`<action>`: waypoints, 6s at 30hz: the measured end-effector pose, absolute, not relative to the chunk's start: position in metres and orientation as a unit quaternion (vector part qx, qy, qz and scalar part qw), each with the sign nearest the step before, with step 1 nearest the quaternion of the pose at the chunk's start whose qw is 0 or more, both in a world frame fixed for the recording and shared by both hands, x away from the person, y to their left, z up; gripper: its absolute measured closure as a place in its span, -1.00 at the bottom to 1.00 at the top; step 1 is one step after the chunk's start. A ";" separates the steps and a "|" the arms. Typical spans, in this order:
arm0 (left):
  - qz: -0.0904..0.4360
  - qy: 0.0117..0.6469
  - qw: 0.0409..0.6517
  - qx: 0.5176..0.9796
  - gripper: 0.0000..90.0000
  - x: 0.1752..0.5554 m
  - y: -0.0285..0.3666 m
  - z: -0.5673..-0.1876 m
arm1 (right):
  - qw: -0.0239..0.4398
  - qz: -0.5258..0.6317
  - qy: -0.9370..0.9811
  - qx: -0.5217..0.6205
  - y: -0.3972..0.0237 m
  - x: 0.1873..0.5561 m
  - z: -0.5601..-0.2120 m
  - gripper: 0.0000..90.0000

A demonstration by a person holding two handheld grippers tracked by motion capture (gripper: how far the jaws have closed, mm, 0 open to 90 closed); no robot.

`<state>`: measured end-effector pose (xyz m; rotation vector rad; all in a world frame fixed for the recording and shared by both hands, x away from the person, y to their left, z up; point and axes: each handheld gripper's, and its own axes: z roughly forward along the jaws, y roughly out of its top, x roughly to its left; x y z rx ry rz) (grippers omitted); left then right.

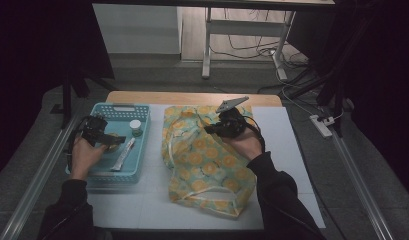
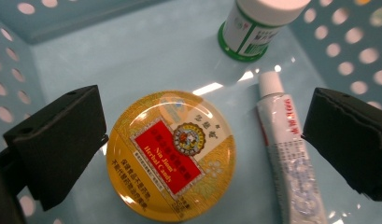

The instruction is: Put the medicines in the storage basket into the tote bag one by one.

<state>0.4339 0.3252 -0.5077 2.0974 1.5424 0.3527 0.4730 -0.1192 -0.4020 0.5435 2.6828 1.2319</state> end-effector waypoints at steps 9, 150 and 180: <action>0.117 0.568 0.227 0.782 -1.00 0.445 0.325 -0.516 | 0.068 0.408 0.892 0.182 -0.120 0.473 -0.405 0.99; 0.030 0.259 0.368 0.892 -0.54 0.419 0.054 -0.438 | 0.070 0.418 0.881 0.211 -0.124 0.499 -0.419 0.99; 0.046 0.274 0.326 0.904 -0.54 0.459 0.029 -0.505 | 0.080 0.408 0.878 0.238 -0.125 0.514 -0.432 0.99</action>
